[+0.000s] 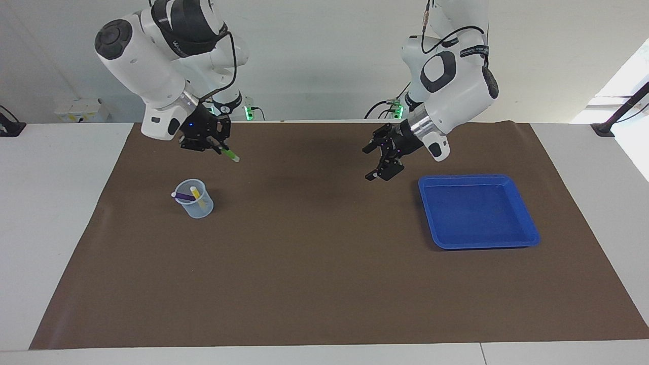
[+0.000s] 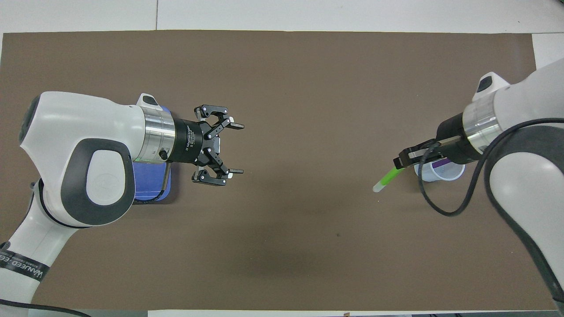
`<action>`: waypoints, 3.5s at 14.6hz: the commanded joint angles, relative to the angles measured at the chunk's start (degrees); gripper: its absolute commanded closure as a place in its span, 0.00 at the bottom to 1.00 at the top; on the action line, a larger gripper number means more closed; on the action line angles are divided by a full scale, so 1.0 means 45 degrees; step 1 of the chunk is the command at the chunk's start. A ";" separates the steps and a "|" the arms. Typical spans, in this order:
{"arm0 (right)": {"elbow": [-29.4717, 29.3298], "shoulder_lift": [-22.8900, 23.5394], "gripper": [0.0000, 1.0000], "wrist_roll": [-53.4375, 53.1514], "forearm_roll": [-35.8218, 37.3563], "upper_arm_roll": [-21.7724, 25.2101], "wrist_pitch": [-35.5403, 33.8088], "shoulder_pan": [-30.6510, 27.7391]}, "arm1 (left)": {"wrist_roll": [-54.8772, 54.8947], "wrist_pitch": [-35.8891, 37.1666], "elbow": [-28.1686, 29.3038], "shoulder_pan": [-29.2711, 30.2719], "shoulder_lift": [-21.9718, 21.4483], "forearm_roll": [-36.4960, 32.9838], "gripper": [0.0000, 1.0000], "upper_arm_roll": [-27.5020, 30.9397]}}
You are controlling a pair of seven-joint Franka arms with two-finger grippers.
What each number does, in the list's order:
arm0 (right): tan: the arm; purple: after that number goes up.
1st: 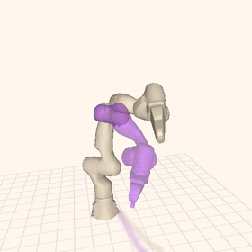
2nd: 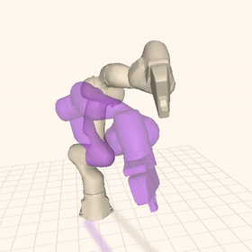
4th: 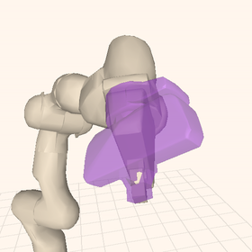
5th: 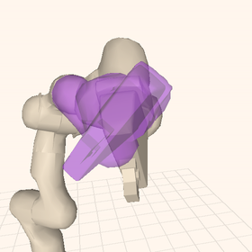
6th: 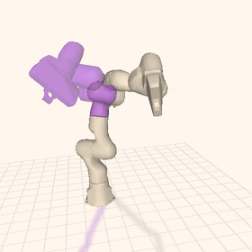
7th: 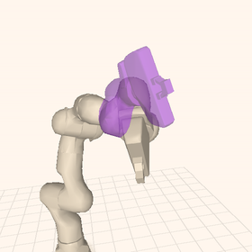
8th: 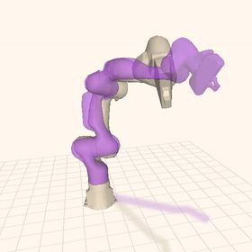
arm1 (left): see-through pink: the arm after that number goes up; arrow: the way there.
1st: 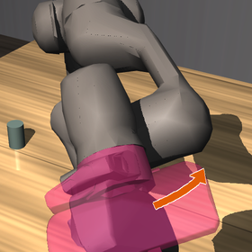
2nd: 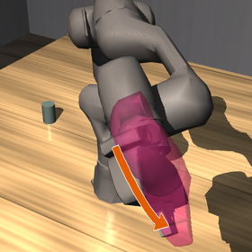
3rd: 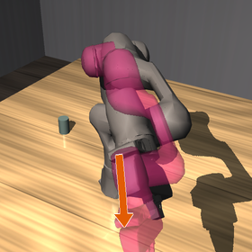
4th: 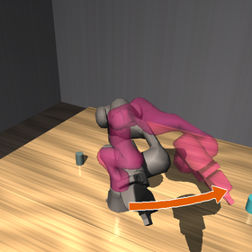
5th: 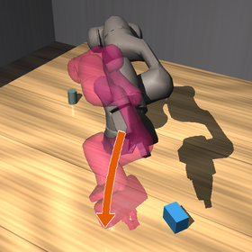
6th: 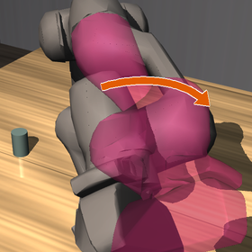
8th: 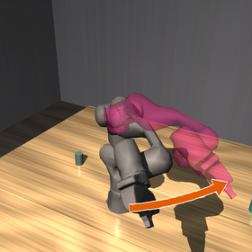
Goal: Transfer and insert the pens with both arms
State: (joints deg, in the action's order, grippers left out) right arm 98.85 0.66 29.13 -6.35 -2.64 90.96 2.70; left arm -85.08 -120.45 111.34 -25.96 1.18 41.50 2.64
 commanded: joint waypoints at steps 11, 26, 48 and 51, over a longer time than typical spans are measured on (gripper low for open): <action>0.3072 -0.1006 1.00 0.4191 0.4791 -0.0273 0.3128 0.1236 | 0.9715 0.4457 -0.1926 0.2505 -0.0164 -0.6307 0.00 0.0077; 0.3581 -0.1241 0.00 0.4054 0.4596 -0.0293 0.3284 0.1060 | 1.8150 0.5970 -0.2810 0.3151 -0.1063 -0.9671 0.00 0.0136; -0.0444 -0.0908 0.00 -0.4344 0.1294 -0.0254 -0.1189 -0.1205 | 1.8068 0.6591 -0.4254 0.3190 -0.0184 -0.9515 0.00 0.0097; -0.0325 -0.0909 0.00 -0.4247 0.1392 -0.0138 -0.1053 -0.1284 | 1.8028 0.6552 -0.4274 0.3190 -0.0164 -0.9359 0.00 0.0097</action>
State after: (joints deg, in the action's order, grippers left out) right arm 97.46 -3.67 10.62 0.32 -2.84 86.51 -2.11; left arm -3.34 -90.25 91.90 -12.18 0.71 -1.19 3.32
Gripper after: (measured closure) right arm 0.000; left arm 0.000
